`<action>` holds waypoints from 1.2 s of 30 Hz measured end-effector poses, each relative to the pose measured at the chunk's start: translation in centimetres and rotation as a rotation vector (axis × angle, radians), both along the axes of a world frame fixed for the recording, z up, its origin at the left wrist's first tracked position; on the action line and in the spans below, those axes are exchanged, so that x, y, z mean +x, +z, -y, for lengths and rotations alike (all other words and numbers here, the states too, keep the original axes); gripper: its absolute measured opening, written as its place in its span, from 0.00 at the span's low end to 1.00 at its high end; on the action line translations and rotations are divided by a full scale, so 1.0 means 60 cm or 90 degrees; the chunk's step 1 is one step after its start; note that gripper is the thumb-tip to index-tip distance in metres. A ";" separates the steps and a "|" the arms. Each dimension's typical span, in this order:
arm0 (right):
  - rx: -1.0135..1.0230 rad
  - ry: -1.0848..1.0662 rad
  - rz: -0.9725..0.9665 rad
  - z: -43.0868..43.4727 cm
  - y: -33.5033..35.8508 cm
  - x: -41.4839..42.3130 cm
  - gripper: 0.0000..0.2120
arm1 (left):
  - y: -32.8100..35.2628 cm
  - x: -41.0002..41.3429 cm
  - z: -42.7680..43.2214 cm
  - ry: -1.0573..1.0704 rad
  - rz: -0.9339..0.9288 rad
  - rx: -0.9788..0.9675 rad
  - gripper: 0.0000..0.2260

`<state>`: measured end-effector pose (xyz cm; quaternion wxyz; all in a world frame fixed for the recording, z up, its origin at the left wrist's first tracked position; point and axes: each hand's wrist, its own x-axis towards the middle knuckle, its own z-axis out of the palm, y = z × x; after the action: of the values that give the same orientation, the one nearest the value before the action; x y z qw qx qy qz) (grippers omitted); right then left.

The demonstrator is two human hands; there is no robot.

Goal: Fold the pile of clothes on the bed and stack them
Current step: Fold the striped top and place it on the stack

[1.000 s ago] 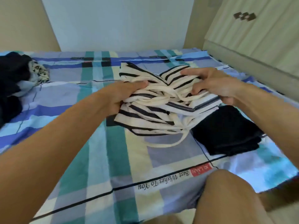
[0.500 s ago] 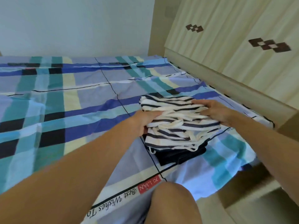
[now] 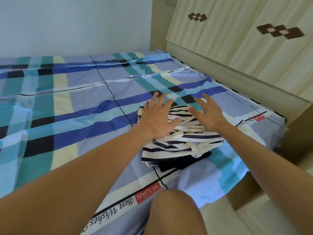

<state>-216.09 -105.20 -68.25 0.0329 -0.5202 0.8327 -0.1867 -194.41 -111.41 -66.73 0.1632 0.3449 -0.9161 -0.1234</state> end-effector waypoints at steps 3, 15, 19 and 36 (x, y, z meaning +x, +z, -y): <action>0.116 0.033 0.031 -0.011 -0.058 0.035 0.38 | -0.072 0.004 -0.012 0.038 0.191 0.069 0.40; 0.035 0.052 0.013 -0.020 -0.022 0.140 0.33 | -0.037 0.102 -0.019 -0.002 0.032 0.057 0.31; -0.102 0.185 0.201 0.011 0.013 0.286 0.30 | 0.011 0.231 -0.010 0.032 -0.114 0.125 0.25; -0.071 0.490 0.324 0.116 0.029 0.772 0.27 | -0.004 0.796 -0.012 0.399 -0.232 0.108 0.18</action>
<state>-169.76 -112.14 -66.53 0.2751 -0.7300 0.5334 -0.3270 -146.67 -110.70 -66.95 0.3245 0.5933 -0.7084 -0.2020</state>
